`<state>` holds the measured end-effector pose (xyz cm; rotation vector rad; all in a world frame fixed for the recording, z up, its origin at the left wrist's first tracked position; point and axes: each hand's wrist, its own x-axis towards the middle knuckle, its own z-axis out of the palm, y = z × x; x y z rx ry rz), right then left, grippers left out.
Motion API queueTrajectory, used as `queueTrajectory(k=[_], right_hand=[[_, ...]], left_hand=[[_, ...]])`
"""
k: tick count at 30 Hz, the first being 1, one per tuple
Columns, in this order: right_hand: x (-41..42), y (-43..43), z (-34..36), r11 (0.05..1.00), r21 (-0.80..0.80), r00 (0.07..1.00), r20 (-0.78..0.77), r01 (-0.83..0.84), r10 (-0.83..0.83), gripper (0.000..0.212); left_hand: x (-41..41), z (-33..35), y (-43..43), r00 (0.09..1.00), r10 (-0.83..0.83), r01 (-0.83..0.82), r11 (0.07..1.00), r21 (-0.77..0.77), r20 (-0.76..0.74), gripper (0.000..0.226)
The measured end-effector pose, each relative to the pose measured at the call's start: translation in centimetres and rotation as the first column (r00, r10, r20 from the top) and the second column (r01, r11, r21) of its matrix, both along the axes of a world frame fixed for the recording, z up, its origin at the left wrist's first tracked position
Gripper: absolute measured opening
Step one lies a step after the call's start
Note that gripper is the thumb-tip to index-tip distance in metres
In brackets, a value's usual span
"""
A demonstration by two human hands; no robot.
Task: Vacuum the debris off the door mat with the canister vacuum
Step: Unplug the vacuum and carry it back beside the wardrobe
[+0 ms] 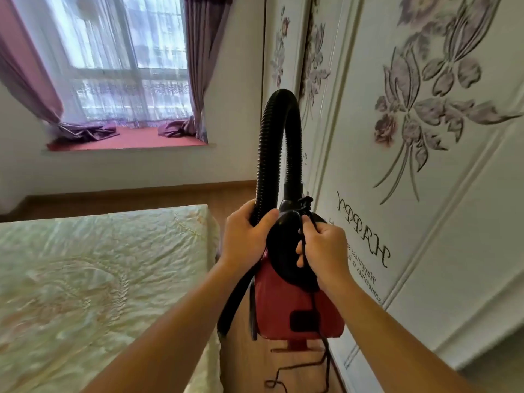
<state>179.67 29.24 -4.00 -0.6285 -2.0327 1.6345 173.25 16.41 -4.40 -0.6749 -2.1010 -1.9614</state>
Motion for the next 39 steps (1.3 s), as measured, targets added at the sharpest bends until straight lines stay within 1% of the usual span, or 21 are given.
queueTrajectory(k=[3,7,9,12,16,23,26,28,32,39], right_hand=[[-4.0,3.0,0.1,0.995,-0.048,0.996,0.013,-0.088,0.088,0.047],[-8.9,6.0,0.4,0.977,-0.037,0.977,0.016,-0.211,0.211,0.046],[-11.2,7.3,0.7,0.968,-0.026,0.969,0.006,-0.248,0.248,0.048],[-14.4,8.8,1.0,0.961,-0.020,0.961,-0.006,-0.276,0.276,0.049],[-18.8,9.3,0.9,0.951,-0.021,0.951,-0.006,-0.308,0.308,0.049],[-28.5,9.1,-0.5,0.949,-0.044,0.949,0.040,-0.311,0.313,0.048],[-34.2,8.4,-0.9,0.953,-0.018,0.951,0.058,-0.304,0.304,0.047],[-38.2,7.8,-1.1,0.959,0.000,0.957,0.064,-0.283,0.282,0.047],[-45.7,6.9,-1.1,0.975,0.009,0.974,0.046,-0.224,0.224,0.048],[-56.0,7.6,-0.5,0.985,-0.027,0.985,0.019,-0.173,0.173,0.047]], left_hand=[[-2.9,0.3,2.8,0.996,0.084,-0.084,0.996,-0.018,0.027,0.028],[-6.6,0.1,5.2,0.979,0.192,-0.192,0.981,-0.003,0.074,0.017],[-8.4,0.3,6.2,0.969,0.235,-0.235,0.972,-0.012,0.081,0.015],[-11.0,0.8,7.1,0.962,0.262,-0.260,0.965,-0.036,0.078,0.015],[-14.8,0.7,7.5,0.958,0.277,-0.277,0.961,-0.014,0.071,0.016],[-24.6,-1.1,7.8,0.968,0.243,-0.245,0.969,0.025,0.067,0.019],[-30.4,-1.9,7.0,0.969,0.238,-0.239,0.971,0.016,0.060,0.021],[-34.5,-2.1,6.2,0.971,0.230,-0.230,0.973,0.001,0.062,0.018],[-42.0,-2.5,5.0,0.976,0.211,-0.209,0.977,-0.043,0.050,0.011],[-52.4,-0.7,5.8,0.993,0.113,-0.112,0.993,-0.030,0.039,0.020]])
